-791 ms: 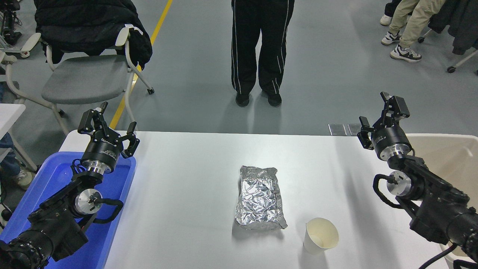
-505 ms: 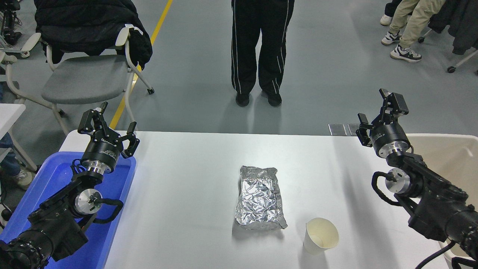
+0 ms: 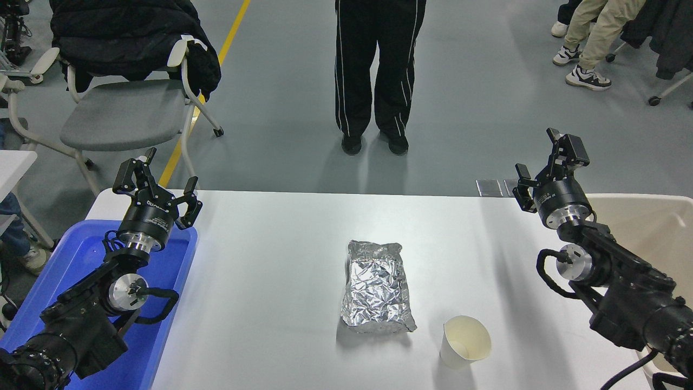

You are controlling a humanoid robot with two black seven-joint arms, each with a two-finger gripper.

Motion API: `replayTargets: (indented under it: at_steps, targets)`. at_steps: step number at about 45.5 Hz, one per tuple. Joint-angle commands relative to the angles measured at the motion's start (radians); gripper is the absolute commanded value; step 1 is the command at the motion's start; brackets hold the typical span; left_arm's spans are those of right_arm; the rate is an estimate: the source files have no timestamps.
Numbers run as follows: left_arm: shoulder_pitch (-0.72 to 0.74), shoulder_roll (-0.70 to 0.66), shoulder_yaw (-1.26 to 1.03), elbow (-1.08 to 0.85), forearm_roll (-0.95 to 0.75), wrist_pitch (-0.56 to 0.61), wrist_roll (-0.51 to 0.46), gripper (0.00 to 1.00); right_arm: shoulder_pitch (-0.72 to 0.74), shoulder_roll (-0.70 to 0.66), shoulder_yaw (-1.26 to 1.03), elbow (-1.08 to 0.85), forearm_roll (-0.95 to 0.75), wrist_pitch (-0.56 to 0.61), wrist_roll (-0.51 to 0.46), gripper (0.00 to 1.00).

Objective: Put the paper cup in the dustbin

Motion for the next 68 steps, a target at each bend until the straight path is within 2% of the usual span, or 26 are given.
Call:
replayTargets:
  at_steps: [1,26,44,49,68]
  targets:
    - [0.000,0.000,0.000,0.000,0.000,0.000,0.000,1.00,-0.002,-0.013,-0.003,-0.001,0.000,0.009,0.001,1.00]
    - [0.000,0.000,0.000,0.000,0.000,0.000,0.000,1.00,0.007,-0.008,-0.002,-0.038,0.000,-0.002,-0.001,1.00]
    - [0.000,0.000,0.000,0.000,0.000,0.000,0.000,1.00,0.012,-0.068,-0.036,-0.033,-0.008,-0.010,-0.012,1.00]
    - [0.000,0.000,0.000,0.000,0.000,0.000,0.000,1.00,0.073,-0.094,-0.164,-0.027,-0.012,-0.010,-0.022,1.00]
    - [0.000,0.000,0.000,0.000,0.000,0.000,0.001,1.00,0.492,-0.166,-0.992,0.057,-0.012,0.027,-0.087,1.00]
